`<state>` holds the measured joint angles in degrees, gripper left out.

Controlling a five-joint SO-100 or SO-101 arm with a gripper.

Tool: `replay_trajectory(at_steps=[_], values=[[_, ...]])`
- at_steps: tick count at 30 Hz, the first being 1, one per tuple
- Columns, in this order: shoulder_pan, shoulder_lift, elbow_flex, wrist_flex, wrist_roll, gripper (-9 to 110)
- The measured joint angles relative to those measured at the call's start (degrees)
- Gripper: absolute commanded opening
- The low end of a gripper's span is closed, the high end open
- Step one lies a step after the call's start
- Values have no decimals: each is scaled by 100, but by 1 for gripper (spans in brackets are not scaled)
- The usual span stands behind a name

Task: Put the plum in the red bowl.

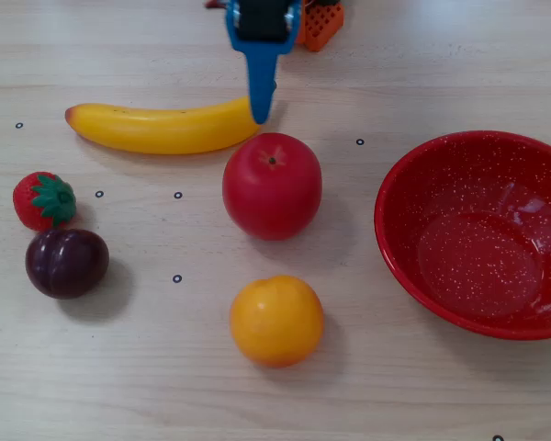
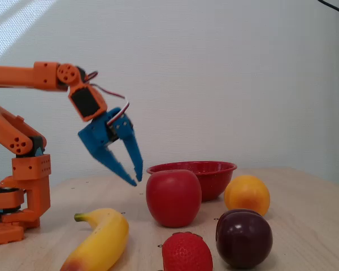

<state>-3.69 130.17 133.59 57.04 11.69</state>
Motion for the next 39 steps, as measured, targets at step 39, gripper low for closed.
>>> replay_trajectory(at_steps=[39], values=[[-2443, -7831, -9044, 2830, 1731, 43]])
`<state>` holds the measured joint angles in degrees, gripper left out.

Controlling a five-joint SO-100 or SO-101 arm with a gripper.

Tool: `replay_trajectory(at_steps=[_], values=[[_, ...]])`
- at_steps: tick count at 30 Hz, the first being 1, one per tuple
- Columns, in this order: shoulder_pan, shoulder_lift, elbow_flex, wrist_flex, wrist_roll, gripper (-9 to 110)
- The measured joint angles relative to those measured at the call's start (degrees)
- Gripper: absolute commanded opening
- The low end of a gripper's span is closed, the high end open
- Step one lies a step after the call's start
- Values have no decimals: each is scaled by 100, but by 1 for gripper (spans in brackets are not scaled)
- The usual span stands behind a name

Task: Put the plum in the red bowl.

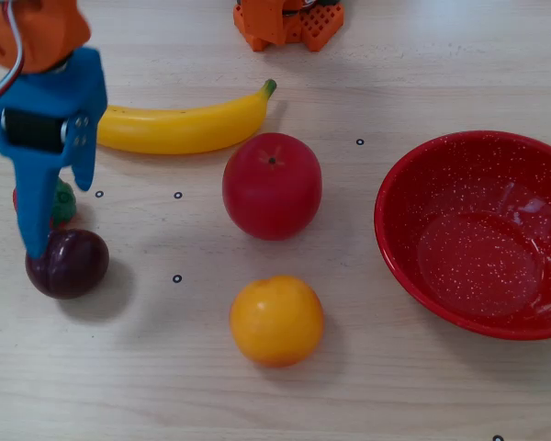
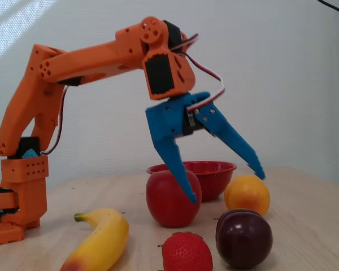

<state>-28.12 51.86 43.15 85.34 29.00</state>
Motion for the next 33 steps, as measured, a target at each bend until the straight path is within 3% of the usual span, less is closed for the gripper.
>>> replay_trajectory(at_steps=[33], values=[[-26, -1318, -510, -896, 738, 47]])
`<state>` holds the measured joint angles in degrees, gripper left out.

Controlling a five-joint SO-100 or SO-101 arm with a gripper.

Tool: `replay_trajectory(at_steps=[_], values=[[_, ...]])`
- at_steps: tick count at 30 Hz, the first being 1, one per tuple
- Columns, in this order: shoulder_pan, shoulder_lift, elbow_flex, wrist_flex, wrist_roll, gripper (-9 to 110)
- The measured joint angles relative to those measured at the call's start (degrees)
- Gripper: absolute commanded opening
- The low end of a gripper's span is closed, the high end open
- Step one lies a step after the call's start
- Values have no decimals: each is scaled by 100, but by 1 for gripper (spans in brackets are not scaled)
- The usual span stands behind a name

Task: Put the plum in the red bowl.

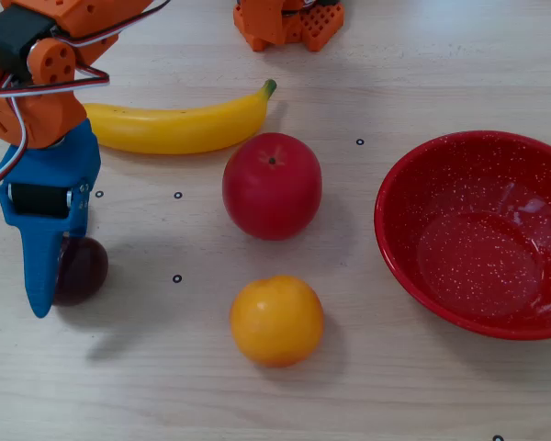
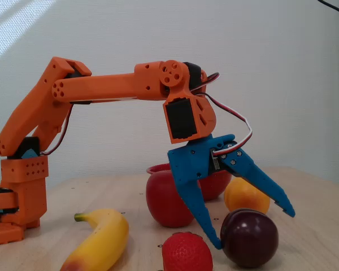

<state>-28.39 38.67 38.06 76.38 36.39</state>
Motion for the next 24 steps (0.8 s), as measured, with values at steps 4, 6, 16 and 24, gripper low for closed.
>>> replay_trajectory(at_steps=[4, 6, 16, 24], values=[[9, -158, -35, -62, 53, 45], [-18, -149, -53, -62, 88, 44], [-44, -185, -53, -62, 237, 44], [-26, -185, -53, -53, 457, 50]])
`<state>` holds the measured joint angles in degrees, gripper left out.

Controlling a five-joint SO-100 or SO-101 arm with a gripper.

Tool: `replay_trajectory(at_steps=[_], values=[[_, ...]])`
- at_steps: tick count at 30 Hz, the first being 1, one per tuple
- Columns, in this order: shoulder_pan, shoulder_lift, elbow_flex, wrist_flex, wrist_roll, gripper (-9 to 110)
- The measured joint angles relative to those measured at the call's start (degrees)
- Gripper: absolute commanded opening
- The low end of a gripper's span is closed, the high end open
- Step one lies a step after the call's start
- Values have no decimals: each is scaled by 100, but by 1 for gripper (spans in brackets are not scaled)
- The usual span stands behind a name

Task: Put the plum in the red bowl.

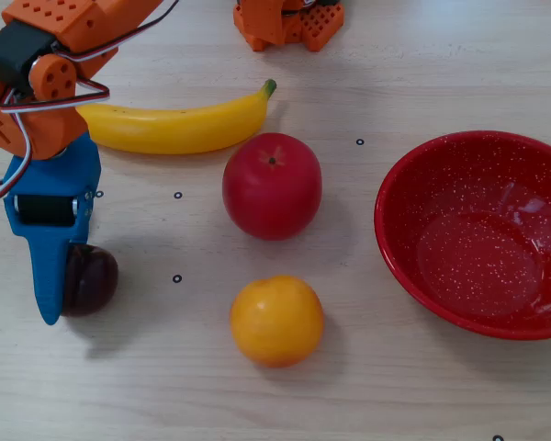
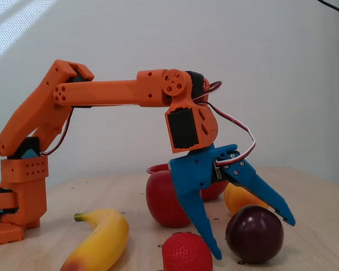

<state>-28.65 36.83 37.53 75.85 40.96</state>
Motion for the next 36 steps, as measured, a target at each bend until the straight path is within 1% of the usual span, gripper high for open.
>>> replay_trajectory(at_steps=[12, 15, 24, 36], values=[[-9, 0, 0, 9, 308, 49], [-9, 0, 0, 9, 334, 48], [0, 0, 0, 211, 853, 49], [0, -158, -9, 114, 1055, 49]])
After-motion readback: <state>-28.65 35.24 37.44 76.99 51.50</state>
